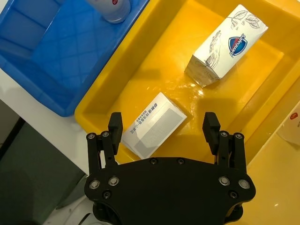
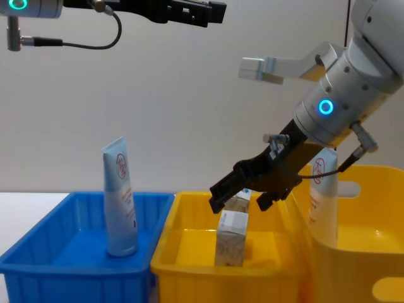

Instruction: Bimanual collaborative sorting of washing and personal care products

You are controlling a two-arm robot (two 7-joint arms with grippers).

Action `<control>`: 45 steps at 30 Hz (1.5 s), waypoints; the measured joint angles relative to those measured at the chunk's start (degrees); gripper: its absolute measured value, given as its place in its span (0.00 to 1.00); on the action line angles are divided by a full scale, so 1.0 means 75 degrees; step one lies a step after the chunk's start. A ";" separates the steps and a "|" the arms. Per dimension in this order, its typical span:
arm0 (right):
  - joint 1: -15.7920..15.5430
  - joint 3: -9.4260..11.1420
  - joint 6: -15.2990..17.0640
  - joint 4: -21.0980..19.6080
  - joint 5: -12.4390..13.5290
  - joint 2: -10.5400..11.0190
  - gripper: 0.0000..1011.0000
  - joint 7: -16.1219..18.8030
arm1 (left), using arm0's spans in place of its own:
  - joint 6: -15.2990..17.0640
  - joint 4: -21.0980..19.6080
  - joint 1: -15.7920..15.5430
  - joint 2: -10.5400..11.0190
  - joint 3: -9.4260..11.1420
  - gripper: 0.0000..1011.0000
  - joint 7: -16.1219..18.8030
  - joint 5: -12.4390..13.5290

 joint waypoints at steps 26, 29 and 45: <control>-0.0279 0.0186 -0.0292 -0.0174 -0.0193 -0.0238 0.99 -0.0464 | 0.0000 0.0000 0.0000 0.0000 0.0000 0.99 0.0000 -0.0001; -0.0375 0.0251 -0.0435 -0.0262 -0.0258 -0.0284 0.99 -0.0608 | 0.0000 0.0000 0.0000 0.0000 0.0000 0.99 0.0000 -0.0001; -0.0938 0.0599 -0.1636 -0.0716 -0.0801 -0.0584 0.99 -0.1675 | 0.0000 0.0000 0.0000 0.0000 0.0000 0.99 0.0000 -0.0001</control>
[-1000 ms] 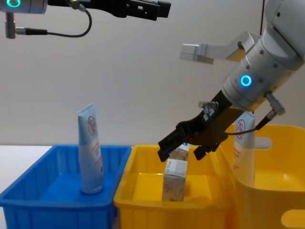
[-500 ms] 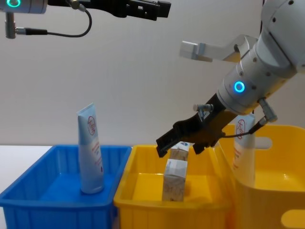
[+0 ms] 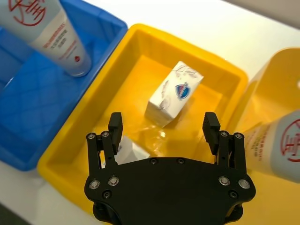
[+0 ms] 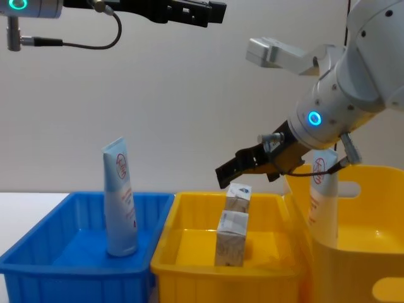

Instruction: Bimanual collaborative sorting of washing and personal care products

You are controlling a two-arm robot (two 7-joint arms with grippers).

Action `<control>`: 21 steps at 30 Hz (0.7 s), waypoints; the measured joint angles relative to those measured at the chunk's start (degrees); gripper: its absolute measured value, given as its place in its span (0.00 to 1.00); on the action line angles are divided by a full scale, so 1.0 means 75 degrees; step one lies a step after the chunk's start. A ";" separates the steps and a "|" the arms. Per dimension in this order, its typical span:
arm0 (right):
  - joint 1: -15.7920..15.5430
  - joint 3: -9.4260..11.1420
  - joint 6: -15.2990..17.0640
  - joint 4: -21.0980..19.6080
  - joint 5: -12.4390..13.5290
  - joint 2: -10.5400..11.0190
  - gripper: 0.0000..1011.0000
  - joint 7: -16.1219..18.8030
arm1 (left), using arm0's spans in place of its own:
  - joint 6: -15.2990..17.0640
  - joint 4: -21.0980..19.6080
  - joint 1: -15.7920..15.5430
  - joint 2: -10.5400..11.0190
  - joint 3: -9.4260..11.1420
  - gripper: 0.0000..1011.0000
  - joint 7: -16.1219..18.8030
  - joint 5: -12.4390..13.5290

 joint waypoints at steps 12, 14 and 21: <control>0.0019 -0.0214 -0.0165 0.0182 -0.0451 -0.0104 0.99 -0.0397 | 0.0000 0.0000 0.0000 0.0000 0.0000 0.99 0.0000 0.0001; 0.0062 -0.0255 -0.0123 0.0262 -0.0509 -0.0134 0.99 -0.0424 | 0.0000 0.0000 0.0000 0.0000 0.0000 0.99 0.0000 0.0001; 0.0178 -0.0350 -0.0039 0.0478 -0.0582 -0.0206 0.99 -0.0383 | 0.0000 0.0000 0.0000 0.0000 0.0000 0.99 0.0000 0.0001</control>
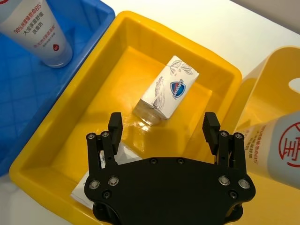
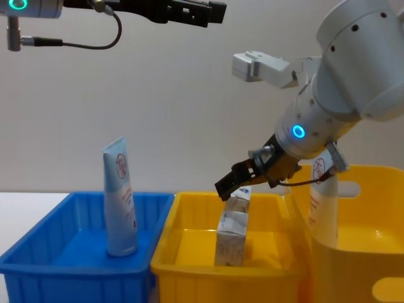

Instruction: Bimanual collaborative sorting of washing and personal care products

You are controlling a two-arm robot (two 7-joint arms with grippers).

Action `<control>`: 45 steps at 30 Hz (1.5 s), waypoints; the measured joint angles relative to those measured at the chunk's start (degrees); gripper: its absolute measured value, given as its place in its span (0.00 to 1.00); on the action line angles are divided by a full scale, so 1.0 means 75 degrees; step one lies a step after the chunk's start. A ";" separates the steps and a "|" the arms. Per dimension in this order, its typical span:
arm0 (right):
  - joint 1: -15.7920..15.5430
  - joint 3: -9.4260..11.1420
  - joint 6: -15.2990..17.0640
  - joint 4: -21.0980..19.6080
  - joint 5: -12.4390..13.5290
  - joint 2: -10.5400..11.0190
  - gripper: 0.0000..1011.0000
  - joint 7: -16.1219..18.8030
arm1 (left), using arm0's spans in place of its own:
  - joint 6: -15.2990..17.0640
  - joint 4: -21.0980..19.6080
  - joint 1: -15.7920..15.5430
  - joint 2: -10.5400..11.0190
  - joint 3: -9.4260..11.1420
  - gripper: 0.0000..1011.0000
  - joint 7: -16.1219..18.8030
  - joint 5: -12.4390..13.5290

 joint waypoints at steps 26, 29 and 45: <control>0.0166 0.0145 -0.0682 0.0834 -0.0311 -0.0573 0.99 -0.0557 | 0.0000 0.0000 0.0001 0.0000 -0.0001 0.99 0.0000 0.0000; 0.0189 0.0178 -0.0709 0.0971 -0.0358 -0.0643 0.99 -0.0651 | 0.0000 0.0000 0.0000 0.0000 0.0000 0.99 0.0000 0.0000; 0.0320 0.0297 -0.0904 0.1570 -0.0499 -0.0835 0.99 -0.0875 | 0.0000 0.0000 0.0001 0.0000 0.0000 0.99 0.0000 0.0000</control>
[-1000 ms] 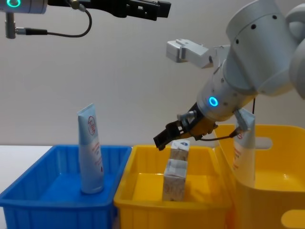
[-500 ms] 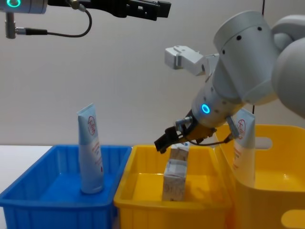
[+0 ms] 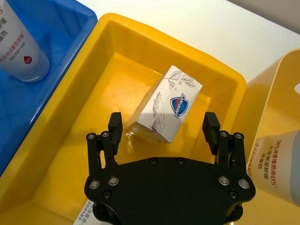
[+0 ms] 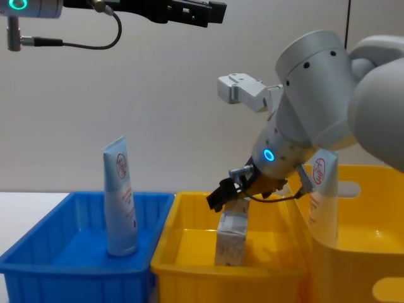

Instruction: Bimanual collaborative sorting of washing and personal care products

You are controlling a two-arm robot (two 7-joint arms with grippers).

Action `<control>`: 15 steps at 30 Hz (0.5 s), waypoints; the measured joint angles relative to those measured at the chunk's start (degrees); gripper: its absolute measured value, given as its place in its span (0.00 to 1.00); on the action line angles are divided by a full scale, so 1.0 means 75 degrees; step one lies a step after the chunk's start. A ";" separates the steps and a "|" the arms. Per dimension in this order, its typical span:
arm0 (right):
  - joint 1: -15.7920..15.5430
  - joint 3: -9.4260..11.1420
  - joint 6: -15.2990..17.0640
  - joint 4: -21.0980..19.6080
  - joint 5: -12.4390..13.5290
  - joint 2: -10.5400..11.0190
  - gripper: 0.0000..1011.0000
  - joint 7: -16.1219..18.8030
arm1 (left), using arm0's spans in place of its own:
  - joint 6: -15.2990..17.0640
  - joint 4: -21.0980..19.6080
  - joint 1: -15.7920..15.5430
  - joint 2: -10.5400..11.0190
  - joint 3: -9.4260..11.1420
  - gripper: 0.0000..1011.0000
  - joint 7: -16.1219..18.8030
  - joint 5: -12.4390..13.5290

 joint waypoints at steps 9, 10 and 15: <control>0.0097 0.0090 -0.0175 0.0263 -0.0042 -0.0071 0.99 -0.0043 | 0.0000 0.0000 0.0000 0.0001 0.0000 0.99 0.0000 0.0000; 0.0102 0.0095 -0.0185 0.0280 -0.0044 -0.0074 0.99 -0.0047 | 0.0000 0.0000 0.0000 0.0001 0.0000 0.99 0.0000 0.0000; 0.0136 0.0126 -0.0236 0.0371 -0.0059 -0.0097 0.96 -0.0064 | 0.0000 0.0000 0.0000 0.0000 0.0000 0.99 0.0000 0.0000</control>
